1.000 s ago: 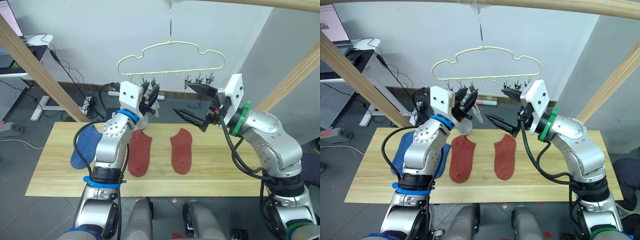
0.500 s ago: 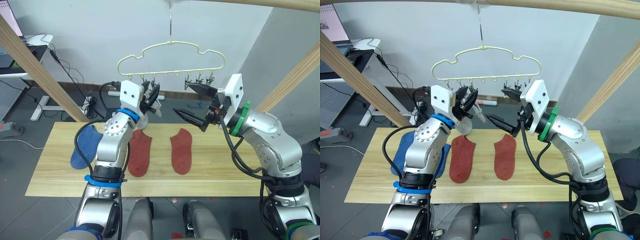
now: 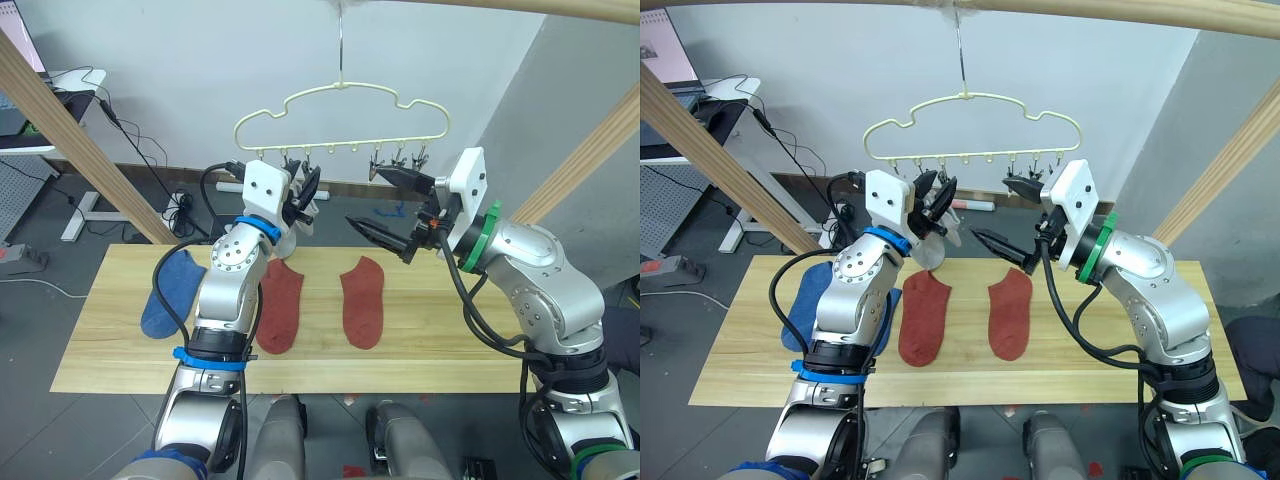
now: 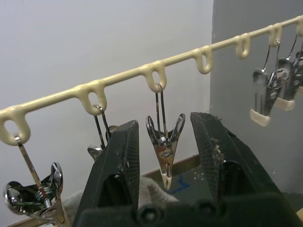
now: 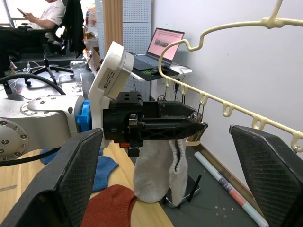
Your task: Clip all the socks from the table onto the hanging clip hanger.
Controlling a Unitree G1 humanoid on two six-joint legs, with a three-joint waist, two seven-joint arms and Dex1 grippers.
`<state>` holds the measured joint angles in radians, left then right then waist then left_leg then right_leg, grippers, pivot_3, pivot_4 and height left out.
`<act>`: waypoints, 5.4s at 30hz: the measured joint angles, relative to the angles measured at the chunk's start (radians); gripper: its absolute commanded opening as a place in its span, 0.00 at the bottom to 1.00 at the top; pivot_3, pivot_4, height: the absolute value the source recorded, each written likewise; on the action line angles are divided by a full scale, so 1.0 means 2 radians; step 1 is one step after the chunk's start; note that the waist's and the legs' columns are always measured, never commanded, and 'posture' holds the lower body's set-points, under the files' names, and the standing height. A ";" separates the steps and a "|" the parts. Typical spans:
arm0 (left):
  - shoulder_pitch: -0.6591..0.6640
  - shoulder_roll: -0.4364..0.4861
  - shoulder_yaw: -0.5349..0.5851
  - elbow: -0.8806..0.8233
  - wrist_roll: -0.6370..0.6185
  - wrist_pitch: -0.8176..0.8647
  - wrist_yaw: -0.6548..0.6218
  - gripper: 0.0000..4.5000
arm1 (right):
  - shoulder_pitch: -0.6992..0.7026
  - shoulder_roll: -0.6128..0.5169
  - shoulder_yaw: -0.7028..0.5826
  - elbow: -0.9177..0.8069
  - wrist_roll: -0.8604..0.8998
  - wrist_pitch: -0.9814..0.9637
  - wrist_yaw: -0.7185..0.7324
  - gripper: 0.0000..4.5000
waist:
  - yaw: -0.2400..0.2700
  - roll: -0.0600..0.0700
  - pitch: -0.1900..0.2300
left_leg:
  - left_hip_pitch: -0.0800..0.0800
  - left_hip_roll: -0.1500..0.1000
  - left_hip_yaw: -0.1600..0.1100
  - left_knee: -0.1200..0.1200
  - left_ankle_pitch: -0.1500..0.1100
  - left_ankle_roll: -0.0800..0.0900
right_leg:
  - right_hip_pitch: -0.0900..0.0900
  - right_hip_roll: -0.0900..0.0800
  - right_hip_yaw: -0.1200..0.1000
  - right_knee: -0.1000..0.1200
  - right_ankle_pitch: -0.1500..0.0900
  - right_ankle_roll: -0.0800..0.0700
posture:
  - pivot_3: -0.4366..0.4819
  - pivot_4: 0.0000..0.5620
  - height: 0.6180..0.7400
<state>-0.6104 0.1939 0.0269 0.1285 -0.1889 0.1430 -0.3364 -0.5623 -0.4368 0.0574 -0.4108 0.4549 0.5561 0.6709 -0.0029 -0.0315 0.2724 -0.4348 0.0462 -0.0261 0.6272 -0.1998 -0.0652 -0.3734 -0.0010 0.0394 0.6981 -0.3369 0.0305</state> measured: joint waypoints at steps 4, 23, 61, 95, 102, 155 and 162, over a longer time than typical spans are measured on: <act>-0.002 0.000 0.000 0.000 0.001 -0.002 -0.001 0.29 | 0.000 0.000 0.000 0.000 0.000 0.000 0.000 1.00 | 0.000 0.000 0.000 | 0.000 0.000 0.000 0.000 0.000 0.000 | 0.000 0.000 0.000 0.000 0.000 0.000 | 0.48 0.46 1.00; -0.006 0.009 0.011 -0.020 -0.028 0.046 -0.016 0.00 | 0.048 -0.036 0.054 0.028 -0.076 0.019 -0.031 1.00 | -0.001 0.000 0.000 | 0.000 0.000 0.000 0.000 0.000 0.000 | 0.000 0.000 0.000 0.000 0.000 0.000 | 0.48 0.47 1.00; -0.005 0.076 0.042 -0.128 -0.140 0.271 -0.045 0.00 | 0.095 0.011 0.185 0.307 -0.281 -0.137 0.009 0.01 | -0.004 0.000 0.000 | 0.001 0.000 0.000 0.000 0.001 -0.002 | 0.000 0.000 0.000 0.000 0.000 0.000 | 0.56 0.47 1.00; -0.063 0.001 0.267 -0.029 -0.594 0.543 0.215 0.00 | 0.171 0.008 0.101 0.040 -0.297 -0.379 -0.055 0.01 | -0.002 -0.001 0.000 | 0.001 0.000 -0.001 0.000 0.001 -0.002 | 0.001 -0.001 0.001 0.000 0.000 0.000 | 0.52 0.49 1.00; -0.053 0.018 0.244 -0.031 -0.610 0.523 0.213 0.00 | 0.164 0.015 0.101 0.048 -0.297 -0.372 -0.055 0.01 | -0.002 -0.001 0.000 | 0.001 0.000 -0.001 0.000 0.001 -0.002 | 0.001 -0.001 0.000 0.000 0.000 0.000 | 0.52 0.49 1.00; 0.064 0.244 0.022 -0.213 -0.378 0.379 -0.031 1.00 | 0.179 0.016 0.037 0.026 -0.187 -0.152 -0.031 1.00 | 0.004 -0.001 0.000 | 0.001 0.001 -0.001 -0.001 0.002 -0.003 | 0.000 -0.001 0.001 0.000 0.000 0.000 | 0.55 0.44 1.00; 0.079 0.219 0.012 -0.205 -0.285 0.281 -0.079 1.00 | 0.162 0.029 -0.003 0.000 -0.159 -0.063 -0.071 1.00 | 0.001 -0.001 0.000 | 0.001 0.000 0.000 -0.001 0.001 -0.003 | 0.000 -0.001 0.001 0.000 0.000 0.000 | 0.53 0.44 1.00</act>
<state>-0.4532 0.6315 0.0502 -0.2820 -0.7596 0.7055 -0.4939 -0.2393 -0.3781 0.0509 -0.4113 0.1364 0.4291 0.5279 -0.0009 -0.0327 0.2731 -0.4335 0.0469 -0.0265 0.6246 -0.1969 -0.0703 -0.3732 -0.0033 0.0412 0.6981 -0.3371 0.0305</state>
